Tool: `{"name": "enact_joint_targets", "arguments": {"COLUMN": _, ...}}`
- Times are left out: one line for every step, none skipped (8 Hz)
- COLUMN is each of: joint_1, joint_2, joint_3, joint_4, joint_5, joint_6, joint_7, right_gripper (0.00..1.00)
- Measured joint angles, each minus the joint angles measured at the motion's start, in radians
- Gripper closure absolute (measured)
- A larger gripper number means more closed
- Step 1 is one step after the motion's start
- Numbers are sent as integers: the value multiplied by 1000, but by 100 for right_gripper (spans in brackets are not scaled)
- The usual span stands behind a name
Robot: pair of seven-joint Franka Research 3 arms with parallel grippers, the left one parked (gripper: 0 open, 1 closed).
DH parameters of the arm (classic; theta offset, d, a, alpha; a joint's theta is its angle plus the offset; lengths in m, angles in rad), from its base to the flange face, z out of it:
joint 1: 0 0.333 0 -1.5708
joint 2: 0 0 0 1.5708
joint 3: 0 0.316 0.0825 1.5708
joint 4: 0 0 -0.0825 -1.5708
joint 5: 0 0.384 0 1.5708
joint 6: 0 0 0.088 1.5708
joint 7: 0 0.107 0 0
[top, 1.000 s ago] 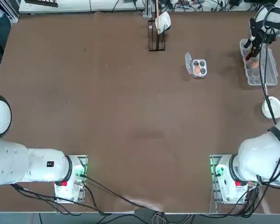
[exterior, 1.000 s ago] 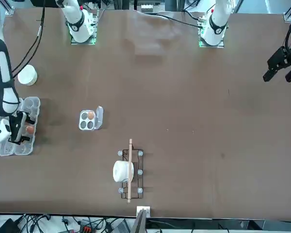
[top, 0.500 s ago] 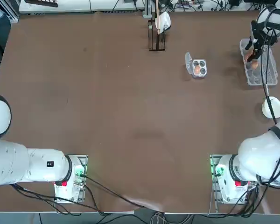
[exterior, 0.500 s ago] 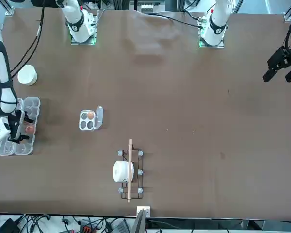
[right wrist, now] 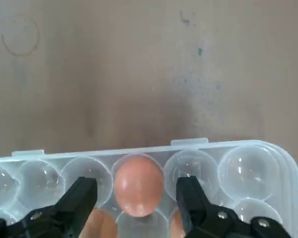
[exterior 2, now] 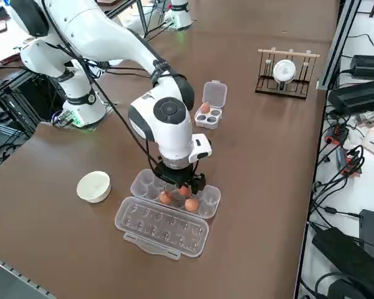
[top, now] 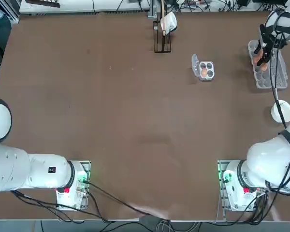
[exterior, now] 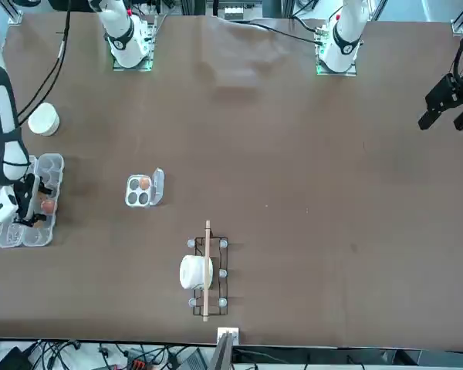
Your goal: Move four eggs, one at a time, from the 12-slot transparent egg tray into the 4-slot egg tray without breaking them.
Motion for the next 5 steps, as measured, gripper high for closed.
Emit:
{"name": "enact_joint_targets", "arguments": {"joint_1": 0, "joint_2": 6, "joint_3": 0, "joint_4": 0, "joint_5": -2, "joint_6": 1, "joint_7": -1, "right_gripper": 3}}
{"name": "enact_joint_targets", "arguments": {"joint_1": 0, "joint_2": 11, "joint_3": 0, "joint_4": 0, "joint_5": -2, "joint_6": 3, "joint_7": -3, "right_gripper": 6}}
{"name": "enact_joint_targets", "arguments": {"joint_1": 0, "joint_2": 15, "joint_3": 0, "joint_4": 0, "joint_5": -3, "joint_6": 5, "joint_7": -4, "right_gripper": 10}}
{"name": "enact_joint_targets", "arguments": {"joint_1": 0, "joint_2": 15, "joint_3": 0, "joint_4": 0, "joint_5": -3, "joint_6": 5, "joint_7": -5, "right_gripper": 12}}
{"name": "enact_joint_targets", "arguments": {"joint_1": 0, "joint_2": 15, "joint_3": 1, "joint_4": 0, "joint_5": -3, "joint_6": 5, "joint_7": -6, "right_gripper": 15}}
